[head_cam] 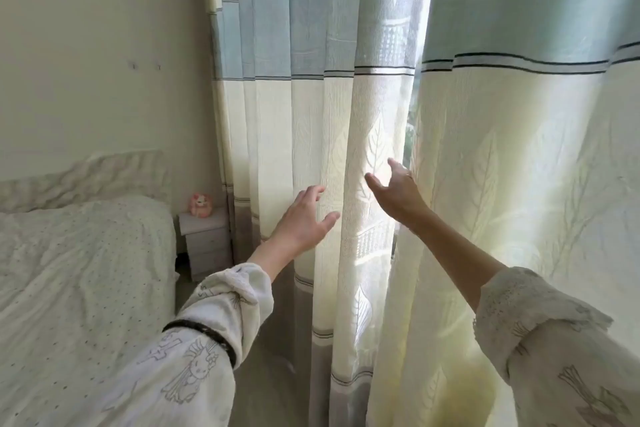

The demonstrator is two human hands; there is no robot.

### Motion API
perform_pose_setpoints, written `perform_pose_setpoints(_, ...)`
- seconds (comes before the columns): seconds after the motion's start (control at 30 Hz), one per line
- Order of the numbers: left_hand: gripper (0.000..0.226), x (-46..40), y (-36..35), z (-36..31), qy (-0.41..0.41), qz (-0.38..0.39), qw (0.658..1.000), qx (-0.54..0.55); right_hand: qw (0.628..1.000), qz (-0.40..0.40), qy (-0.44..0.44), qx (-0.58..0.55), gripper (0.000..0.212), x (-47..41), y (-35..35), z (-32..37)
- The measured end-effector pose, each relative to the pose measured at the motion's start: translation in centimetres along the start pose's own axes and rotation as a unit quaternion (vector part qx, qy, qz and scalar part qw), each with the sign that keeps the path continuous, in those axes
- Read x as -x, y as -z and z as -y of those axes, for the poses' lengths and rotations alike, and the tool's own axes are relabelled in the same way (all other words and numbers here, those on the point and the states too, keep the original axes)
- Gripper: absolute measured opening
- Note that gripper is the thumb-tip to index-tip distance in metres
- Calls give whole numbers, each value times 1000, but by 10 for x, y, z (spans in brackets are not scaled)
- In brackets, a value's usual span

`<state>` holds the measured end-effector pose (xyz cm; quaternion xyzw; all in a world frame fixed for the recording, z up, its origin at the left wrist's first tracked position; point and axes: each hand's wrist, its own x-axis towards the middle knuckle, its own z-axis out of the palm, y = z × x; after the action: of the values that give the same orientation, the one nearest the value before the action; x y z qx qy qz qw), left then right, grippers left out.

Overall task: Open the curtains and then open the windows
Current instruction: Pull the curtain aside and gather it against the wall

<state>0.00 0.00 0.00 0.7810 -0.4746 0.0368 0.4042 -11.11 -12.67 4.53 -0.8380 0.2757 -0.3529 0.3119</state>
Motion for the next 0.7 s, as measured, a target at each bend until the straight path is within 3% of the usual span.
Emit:
perform_pose_setpoints(0.13, 89, -55, -20, 7, 28, 56, 997, 49, 991, -23, -72, -106, 86, -51, -7, -11)
perform_pose_setpoints(0.37, 114, -133, -53, 29, 58, 17, 994, 94, 982, -11, -81, -173, 111, -124, -44, -27)
perform_pose_setpoints(0.5, 121, -179, -52, 52, 74, -21, 986, 146, 952, -10, -102, -288, 110, -165, -62, -32)
perform_pose_setpoints(0.57, 124, -199, -50, 64, 69, -33, 988, 136, 935, 27, -114, -334, 107, -187, -72, -37)
perform_pose_setpoints(0.7, 133, -240, -47, 88, 95, -46, 988, 115, 932, 85, -108, -335, 100, -235, -101, -43)
